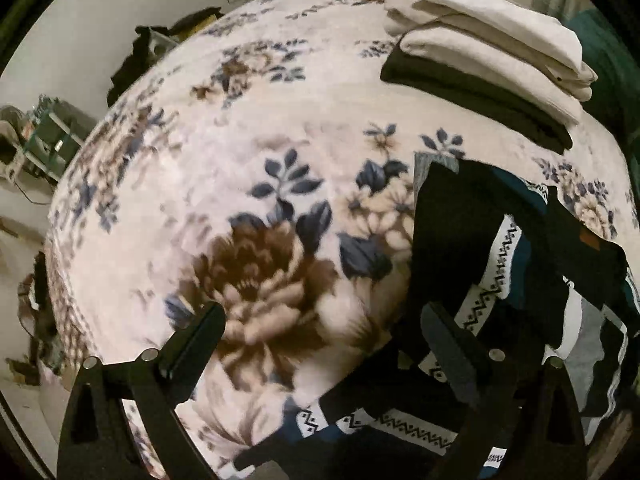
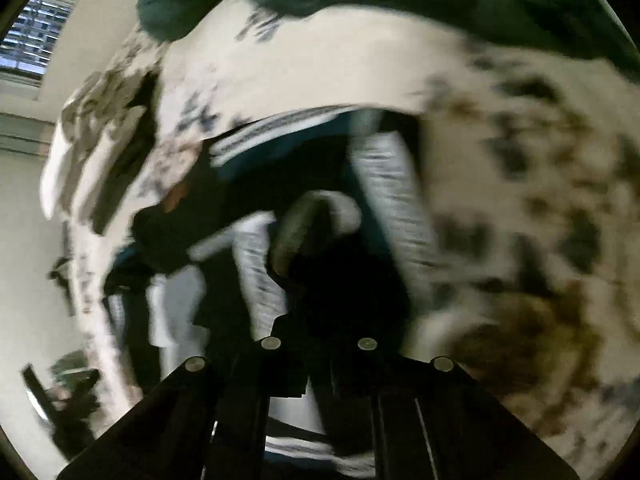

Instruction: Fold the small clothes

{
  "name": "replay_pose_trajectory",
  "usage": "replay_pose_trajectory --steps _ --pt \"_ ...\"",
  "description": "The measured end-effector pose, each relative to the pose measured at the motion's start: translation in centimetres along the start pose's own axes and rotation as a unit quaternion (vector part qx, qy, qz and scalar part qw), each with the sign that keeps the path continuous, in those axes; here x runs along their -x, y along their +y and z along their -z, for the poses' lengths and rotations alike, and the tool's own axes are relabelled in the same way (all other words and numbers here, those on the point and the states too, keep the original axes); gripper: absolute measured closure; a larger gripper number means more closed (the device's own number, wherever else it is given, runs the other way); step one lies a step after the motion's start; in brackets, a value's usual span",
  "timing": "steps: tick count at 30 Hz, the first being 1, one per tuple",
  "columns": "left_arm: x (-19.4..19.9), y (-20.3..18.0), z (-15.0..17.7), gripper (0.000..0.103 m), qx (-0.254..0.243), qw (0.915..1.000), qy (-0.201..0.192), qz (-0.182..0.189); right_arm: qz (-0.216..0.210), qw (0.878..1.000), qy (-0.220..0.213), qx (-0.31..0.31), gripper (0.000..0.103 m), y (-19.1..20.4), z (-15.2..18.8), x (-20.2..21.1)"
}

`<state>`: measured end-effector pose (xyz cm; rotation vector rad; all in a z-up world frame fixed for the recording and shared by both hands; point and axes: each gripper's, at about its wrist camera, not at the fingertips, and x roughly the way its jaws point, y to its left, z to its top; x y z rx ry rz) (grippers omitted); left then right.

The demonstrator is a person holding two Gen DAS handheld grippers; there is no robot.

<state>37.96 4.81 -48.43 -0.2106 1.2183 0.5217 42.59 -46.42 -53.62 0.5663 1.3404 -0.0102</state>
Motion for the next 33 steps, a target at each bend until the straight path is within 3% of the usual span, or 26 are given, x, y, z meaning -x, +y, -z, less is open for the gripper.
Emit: replay_pose_trajectory --steps 2,4,5,7,8,10,13,15,18,20,22,23,25,30,31,32,33 --pt "-1.2 -0.1 -0.1 0.003 0.003 0.9998 0.013 0.012 0.017 0.999 0.036 -0.005 0.093 -1.7 0.9 -0.4" --pt "-2.1 0.0 0.1 0.003 0.017 0.9990 0.027 0.032 0.034 0.997 0.073 -0.007 0.072 -2.3 1.1 -0.6" --pt "-2.4 0.2 0.1 0.003 0.025 0.9980 0.031 0.048 0.057 0.996 0.069 0.000 0.060 -2.0 1.0 0.1" --pt "-3.2 0.3 0.2 0.003 0.039 0.9957 0.039 0.074 0.071 0.997 0.023 0.013 0.059 -0.5 0.6 2.8" --pt "-3.6 0.3 0.1 0.003 0.045 0.9942 0.041 0.089 0.060 0.998 -0.003 0.026 0.057 1.1 0.4 4.1" --pt "-4.3 0.3 -0.1 0.003 0.057 0.9894 0.042 0.127 0.030 0.997 -0.011 0.069 0.050 5.1 0.1 4.4" --pt "-5.6 -0.1 -0.4 0.003 0.060 0.9823 0.051 0.170 -0.035 0.982 0.057 0.176 0.050 14.8 -0.5 -0.6" --pt "-6.1 -0.6 -0.4 0.004 0.052 0.9800 0.054 0.184 -0.059 0.956 0.116 0.262 0.050 22.3 -0.3 -6.3" --pt "-6.6 -1.1 -0.2 0.025 0.040 0.9789 0.055 0.192 -0.035 0.924 0.169 0.342 0.050 28.6 0.4 -13.1" --pt "-7.0 -1.2 0.0 0.070 0.037 0.9735 0.057 0.219 -0.017 0.906 0.192 0.376 0.050 30.8 0.8 -16.0" --pt "-7.0 -1.7 0.3 0.081 0.032 0.9690 0.058 0.238 -0.025 0.898 0.202 0.389 0.074 31.8 0.9 -17.2" --pt "-6.9 -1.9 0.3 0.081 0.026 0.9702 0.054 0.235 -0.039 0.898 0.204 0.388 0.103 32.1 0.9 -17.2" --pt "-6.6 -2.1 0.3 0.081 0.025 0.9701 0.050 0.236 -0.069 0.902 0.189 0.382 0.103 32.6 0.7 -16.3" --pt "-6.7 -2.1 0.3 0.081 0.035 0.9681 0.053 0.242 -0.090 0.912 0.154 0.370 0.102 33.6 -0.7 -14.5" --pt "-6.8 -2.1 0.4 0.081 0.033 0.9682 0.053 0.242 -0.104 0.912 0.166 0.361 0.101 34.1 -0.9 -14.5" --pt "-6.8 -2.2 0.4 0.081 0.032 0.9683 0.052 0.242 -0.113 0.907 0.188 0.359 0.090 34.8 -1.1 -15.0" --pt "-6.9 -2.3 0.4 0.082 0.029 0.9684 0.053 0.242 -0.118 0.901 0.202 0.365 0.061 35.6 -0.9 -15.5"
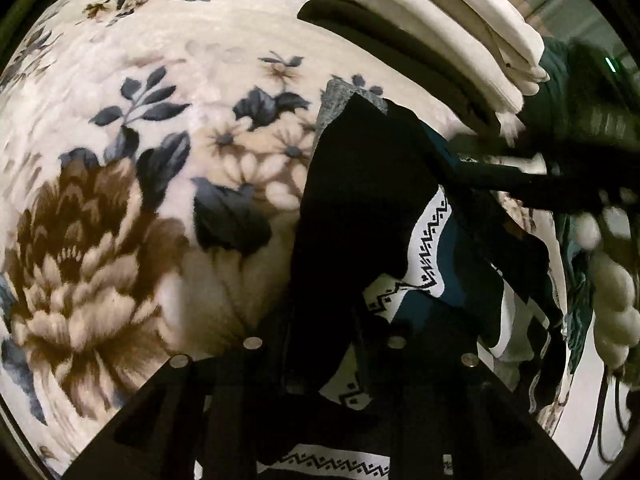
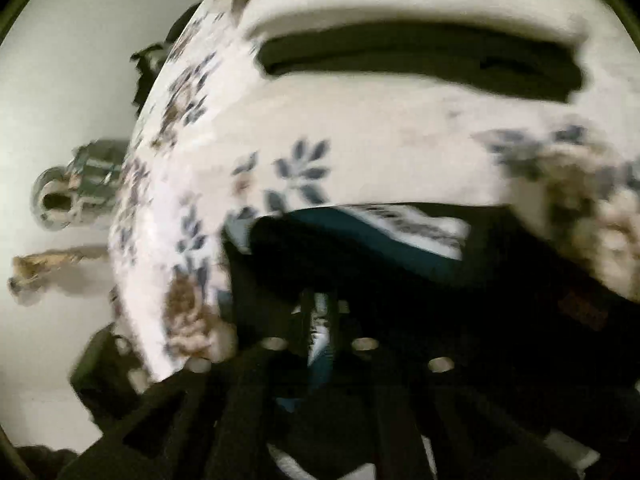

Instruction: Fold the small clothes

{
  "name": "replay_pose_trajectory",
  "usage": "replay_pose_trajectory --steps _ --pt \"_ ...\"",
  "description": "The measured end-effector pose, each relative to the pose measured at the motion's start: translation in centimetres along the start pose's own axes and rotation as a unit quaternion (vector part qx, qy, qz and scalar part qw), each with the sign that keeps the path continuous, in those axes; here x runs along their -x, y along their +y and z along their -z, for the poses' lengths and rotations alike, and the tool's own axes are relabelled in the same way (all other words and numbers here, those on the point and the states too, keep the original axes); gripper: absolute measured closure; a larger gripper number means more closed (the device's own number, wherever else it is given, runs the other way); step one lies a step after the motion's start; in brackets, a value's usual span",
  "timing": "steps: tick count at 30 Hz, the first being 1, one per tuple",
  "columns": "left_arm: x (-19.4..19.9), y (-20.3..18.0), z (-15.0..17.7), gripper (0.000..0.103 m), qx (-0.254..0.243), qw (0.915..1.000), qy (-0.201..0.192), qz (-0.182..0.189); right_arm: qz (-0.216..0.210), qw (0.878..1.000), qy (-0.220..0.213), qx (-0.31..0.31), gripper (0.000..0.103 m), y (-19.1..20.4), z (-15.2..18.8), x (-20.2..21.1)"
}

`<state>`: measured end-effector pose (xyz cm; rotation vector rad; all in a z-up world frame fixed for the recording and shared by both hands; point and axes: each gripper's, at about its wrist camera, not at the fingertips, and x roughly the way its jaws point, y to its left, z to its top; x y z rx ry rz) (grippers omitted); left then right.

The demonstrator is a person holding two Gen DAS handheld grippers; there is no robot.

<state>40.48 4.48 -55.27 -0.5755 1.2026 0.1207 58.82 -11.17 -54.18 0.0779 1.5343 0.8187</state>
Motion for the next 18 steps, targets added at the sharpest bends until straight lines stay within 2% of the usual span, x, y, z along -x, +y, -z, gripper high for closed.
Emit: replay_pose_trajectory --steps 1,2,3,4,6,12,15,18 --pt "0.3 0.3 0.1 0.082 -0.001 1.0000 0.001 0.001 -0.003 1.000 0.011 0.013 0.046 0.8 -0.6 -0.8" --pt "0.2 0.3 0.0 0.083 -0.003 1.0000 0.000 0.001 -0.007 0.999 0.027 0.030 0.039 1.8 -1.2 -2.0" --pt "0.2 0.2 0.0 0.083 -0.006 1.0000 0.000 0.001 -0.006 0.999 0.037 0.040 0.040 2.5 -1.4 -2.9" --pt "0.1 0.0 0.0 0.084 -0.010 0.9999 0.000 0.001 0.005 0.997 0.049 0.051 0.043 3.0 -1.7 -4.0" --pt "0.1 -0.1 -0.1 0.087 -0.016 0.9999 0.000 0.001 0.020 0.994 0.066 0.079 0.098 4.2 -1.9 -5.9" --pt "0.1 0.3 0.0 0.089 -0.015 0.9998 -0.003 0.008 0.056 0.994 0.025 0.087 0.100 5.2 -2.5 -5.2" --pt "0.2 0.4 -0.1 0.089 -0.023 0.9997 -0.002 0.007 0.090 0.993 0.023 0.069 0.100 3.6 -3.3 -4.7" --pt "0.6 0.3 -0.4 0.089 -0.031 0.9995 0.001 0.006 0.095 0.994 0.028 0.035 0.100 2.3 -4.1 -4.4"
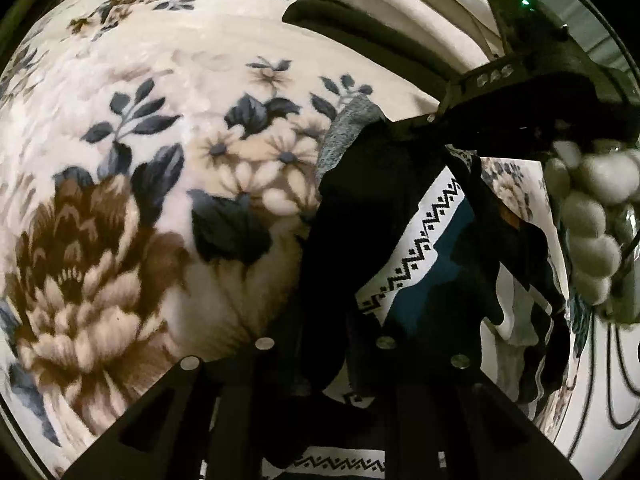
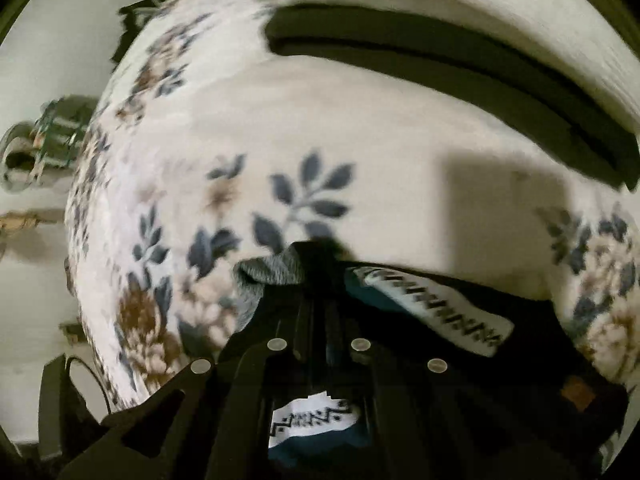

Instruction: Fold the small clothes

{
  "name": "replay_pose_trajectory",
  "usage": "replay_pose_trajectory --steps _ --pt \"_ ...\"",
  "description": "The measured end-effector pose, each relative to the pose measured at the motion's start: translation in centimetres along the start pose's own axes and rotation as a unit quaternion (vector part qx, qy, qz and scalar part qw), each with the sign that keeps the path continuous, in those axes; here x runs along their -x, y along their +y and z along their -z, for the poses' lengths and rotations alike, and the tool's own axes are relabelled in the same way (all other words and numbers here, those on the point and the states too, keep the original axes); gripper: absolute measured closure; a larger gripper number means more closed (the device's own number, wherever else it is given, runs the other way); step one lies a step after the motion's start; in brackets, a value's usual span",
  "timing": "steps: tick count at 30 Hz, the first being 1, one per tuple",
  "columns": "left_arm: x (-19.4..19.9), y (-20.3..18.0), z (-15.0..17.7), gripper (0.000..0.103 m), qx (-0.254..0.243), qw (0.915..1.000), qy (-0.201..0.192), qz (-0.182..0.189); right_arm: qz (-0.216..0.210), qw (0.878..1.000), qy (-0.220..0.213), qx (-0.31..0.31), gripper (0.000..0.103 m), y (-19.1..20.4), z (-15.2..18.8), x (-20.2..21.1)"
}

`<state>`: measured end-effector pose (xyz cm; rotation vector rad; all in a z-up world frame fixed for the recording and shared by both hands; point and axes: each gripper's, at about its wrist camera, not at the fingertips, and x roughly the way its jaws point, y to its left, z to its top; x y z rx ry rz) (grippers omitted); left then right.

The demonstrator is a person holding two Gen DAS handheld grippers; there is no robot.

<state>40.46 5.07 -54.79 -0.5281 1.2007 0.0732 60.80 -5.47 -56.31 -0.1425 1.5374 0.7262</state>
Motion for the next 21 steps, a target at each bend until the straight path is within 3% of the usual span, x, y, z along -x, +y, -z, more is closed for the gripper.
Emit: replay_pose_trajectory --steps 2,4,5,6,11,13,14,15,18,21 --pt "0.4 -0.1 -0.2 0.089 -0.001 1.0000 0.000 0.001 -0.043 0.999 0.000 -0.031 0.096 -0.9 -0.1 0.7" --pt "0.8 -0.1 -0.2 0.089 -0.004 1.0000 -0.003 0.002 -0.059 0.997 -0.009 -0.047 0.074 -2.1 0.6 2.6" --pt "0.9 0.0 -0.2 0.090 -0.004 1.0000 -0.003 0.002 -0.057 0.997 -0.014 -0.042 0.051 -2.7 1.1 3.6" --pt "0.9 0.1 -0.2 0.090 -0.003 1.0000 -0.002 0.003 -0.066 0.997 -0.014 -0.032 0.043 -3.5 1.9 4.5" --pt "1.0 0.1 -0.3 0.090 -0.001 1.0000 -0.001 0.000 -0.032 0.998 0.061 0.011 0.043 -5.9 6.0 3.8" --pt "0.8 -0.1 -0.3 0.090 -0.004 1.0000 0.002 -0.005 -0.022 0.996 0.081 0.024 0.051 -6.2 7.4 2.6" --pt "0.6 -0.1 -0.3 0.090 -0.005 0.9999 0.004 -0.008 -0.015 0.996 0.077 0.034 0.086 -6.2 8.0 2.2" --pt "0.3 -0.4 -0.3 0.090 -0.006 0.9999 0.006 -0.010 -0.006 0.997 0.071 0.034 0.099 -6.3 8.2 1.9" --pt "0.1 -0.8 -0.2 0.090 -0.016 0.9997 0.006 -0.016 -0.005 1.000 0.011 0.003 0.100 -7.5 8.0 3.0" --pt "0.5 -0.8 -0.5 0.090 -0.016 0.9997 0.010 -0.016 -0.017 0.999 -0.017 -0.022 0.100 -8.5 7.6 4.0"
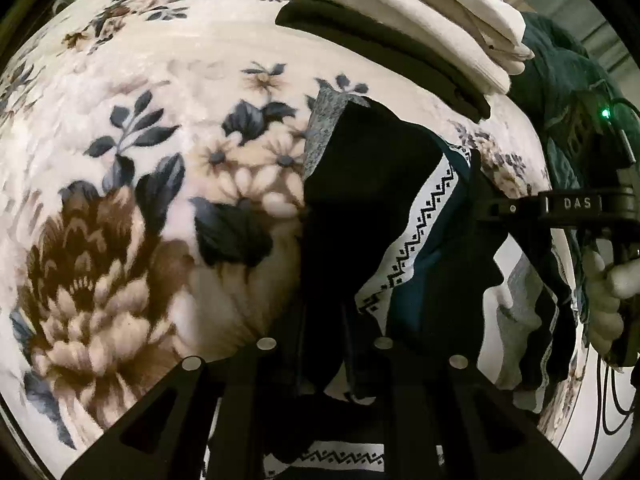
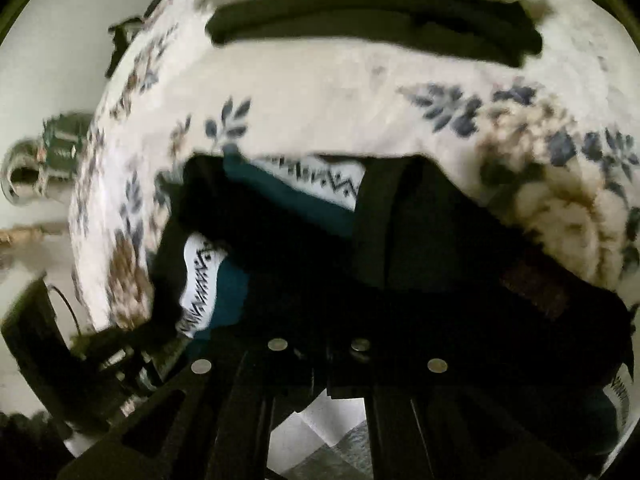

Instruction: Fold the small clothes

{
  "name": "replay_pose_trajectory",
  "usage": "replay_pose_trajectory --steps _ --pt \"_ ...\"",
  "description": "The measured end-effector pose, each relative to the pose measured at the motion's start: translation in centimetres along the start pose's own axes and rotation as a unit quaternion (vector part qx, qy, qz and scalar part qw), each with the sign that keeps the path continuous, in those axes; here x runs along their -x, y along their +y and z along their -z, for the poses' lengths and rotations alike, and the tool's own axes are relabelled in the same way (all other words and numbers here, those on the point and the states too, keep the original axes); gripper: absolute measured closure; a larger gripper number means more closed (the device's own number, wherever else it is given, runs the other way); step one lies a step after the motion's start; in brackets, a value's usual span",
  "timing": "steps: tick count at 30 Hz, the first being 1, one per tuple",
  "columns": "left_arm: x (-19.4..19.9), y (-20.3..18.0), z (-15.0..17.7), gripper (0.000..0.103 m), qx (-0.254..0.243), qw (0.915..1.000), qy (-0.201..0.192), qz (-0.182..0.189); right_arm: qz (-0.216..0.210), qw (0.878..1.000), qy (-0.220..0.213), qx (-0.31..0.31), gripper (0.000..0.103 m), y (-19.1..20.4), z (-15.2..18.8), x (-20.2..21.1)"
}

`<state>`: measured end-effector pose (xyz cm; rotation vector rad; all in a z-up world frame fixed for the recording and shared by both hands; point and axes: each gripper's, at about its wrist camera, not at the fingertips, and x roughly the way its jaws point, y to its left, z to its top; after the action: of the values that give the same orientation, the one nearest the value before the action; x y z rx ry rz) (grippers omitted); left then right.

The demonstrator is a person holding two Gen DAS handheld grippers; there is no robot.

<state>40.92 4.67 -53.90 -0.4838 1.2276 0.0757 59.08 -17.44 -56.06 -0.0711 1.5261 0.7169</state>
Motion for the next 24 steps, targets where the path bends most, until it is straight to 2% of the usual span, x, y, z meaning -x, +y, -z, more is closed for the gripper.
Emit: replay_pose_trajectory --steps 2,4,5,6,8,10,12,14,17,19,21,23,24 --pt "0.6 0.3 -0.6 0.089 0.009 0.9999 0.006 0.005 -0.009 1.000 0.016 -0.003 0.099 -0.1 0.1 0.2" --pt "1.4 0.5 -1.6 0.089 0.022 0.9997 0.007 0.009 -0.010 0.999 0.038 -0.029 0.085 -1.2 0.7 0.8" --pt "1.7 0.5 -2.7 0.084 0.027 0.9995 0.004 0.015 -0.006 0.998 0.034 -0.045 0.058 -1.9 0.9 1.7" --pt "1.8 0.4 -3.3 0.081 0.028 0.9994 0.000 0.022 -0.002 0.998 0.013 -0.062 0.038 -3.0 1.8 3.3" --pt "1.3 -0.3 -5.7 0.074 0.016 0.9995 -0.012 0.026 0.008 0.994 -0.027 -0.102 0.036 -4.3 4.1 5.7" --pt "-0.4 -1.3 -7.6 0.073 -0.003 0.9996 -0.006 0.028 -0.006 0.988 -0.046 -0.148 0.036 -6.5 6.8 7.7" --pt "-2.8 -2.1 -8.9 0.073 -0.028 0.9994 0.014 0.011 -0.037 0.982 -0.036 -0.184 0.036 -8.4 9.7 8.0" --pt "-5.5 -2.4 -10.0 0.072 -0.055 0.9975 0.032 -0.031 -0.044 0.980 -0.010 -0.192 0.036 -9.3 12.0 6.7" --pt "-6.8 -1.9 -11.1 0.070 -0.059 0.9968 0.040 -0.035 -0.004 0.979 0.006 -0.203 0.039 -10.5 13.8 4.2" --pt "-6.4 -1.9 -11.5 0.070 -0.057 0.9971 0.035 -0.036 0.041 0.976 -0.022 -0.212 0.043 -11.7 14.1 4.5" --pt "-6.1 -1.9 -11.5 0.070 -0.048 0.9975 0.036 -0.036 0.056 0.969 -0.051 -0.234 0.043 -12.8 14.5 5.4" --pt "-5.1 -2.5 -11.3 0.068 -0.059 0.9961 0.027 -0.061 0.061 0.966 -0.057 -0.243 0.043 -13.0 15.0 5.9" --pt "-4.2 -3.1 -11.0 0.061 -0.072 0.9941 0.015 -0.080 0.071 0.966 -0.058 -0.242 0.041 -12.6 15.4 6.3"
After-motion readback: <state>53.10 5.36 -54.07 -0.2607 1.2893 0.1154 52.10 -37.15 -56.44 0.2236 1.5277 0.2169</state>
